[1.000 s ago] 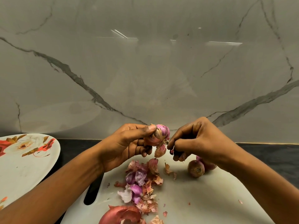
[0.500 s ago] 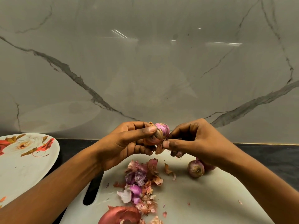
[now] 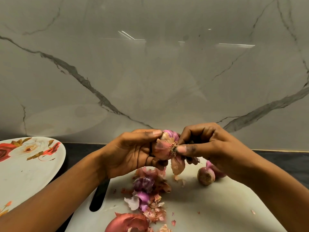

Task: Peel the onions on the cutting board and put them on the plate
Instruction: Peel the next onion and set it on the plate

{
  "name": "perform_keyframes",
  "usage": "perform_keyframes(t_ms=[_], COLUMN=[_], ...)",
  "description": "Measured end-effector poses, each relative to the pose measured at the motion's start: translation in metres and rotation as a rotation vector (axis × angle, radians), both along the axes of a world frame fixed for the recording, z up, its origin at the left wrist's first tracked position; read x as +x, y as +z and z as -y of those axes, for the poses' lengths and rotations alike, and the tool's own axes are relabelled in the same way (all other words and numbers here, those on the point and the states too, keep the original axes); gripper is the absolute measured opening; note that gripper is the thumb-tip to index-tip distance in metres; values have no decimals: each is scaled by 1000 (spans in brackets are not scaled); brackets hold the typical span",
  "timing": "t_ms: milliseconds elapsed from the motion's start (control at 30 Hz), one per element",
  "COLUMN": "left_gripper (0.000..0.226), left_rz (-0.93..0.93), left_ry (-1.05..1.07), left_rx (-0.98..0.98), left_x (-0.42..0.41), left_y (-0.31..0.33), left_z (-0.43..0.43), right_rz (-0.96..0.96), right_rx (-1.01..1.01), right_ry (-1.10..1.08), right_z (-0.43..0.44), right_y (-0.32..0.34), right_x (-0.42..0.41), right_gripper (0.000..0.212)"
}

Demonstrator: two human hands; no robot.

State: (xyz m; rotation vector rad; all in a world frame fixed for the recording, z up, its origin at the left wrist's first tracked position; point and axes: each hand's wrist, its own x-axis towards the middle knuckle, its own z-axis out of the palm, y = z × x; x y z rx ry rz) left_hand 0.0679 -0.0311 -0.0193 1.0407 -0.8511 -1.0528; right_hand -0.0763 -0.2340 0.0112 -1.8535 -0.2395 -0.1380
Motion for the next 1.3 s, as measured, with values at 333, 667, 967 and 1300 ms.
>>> perform_keyframes(t_ms=[333,667,967,1300], left_gripper=[44,67,66,47], left_rz=[-11,-156,-4,25], left_ry=[-90,-75,177,308], left_rx=[-57,-116,-138,-32], left_x=[0,2,5,2], left_y=[-2,-1,2,0], left_z=[0,-5,3,9], right_rz=[-85,-163,-29,113], right_rx=[207,377,-84,-536], right_ry=[88,208,-82,-248], right_z=[1,11,0,-11], right_y=[2,2,4,-8], right_x=[-1,-1,-3,-3], right_gripper=[4,25,12,32])
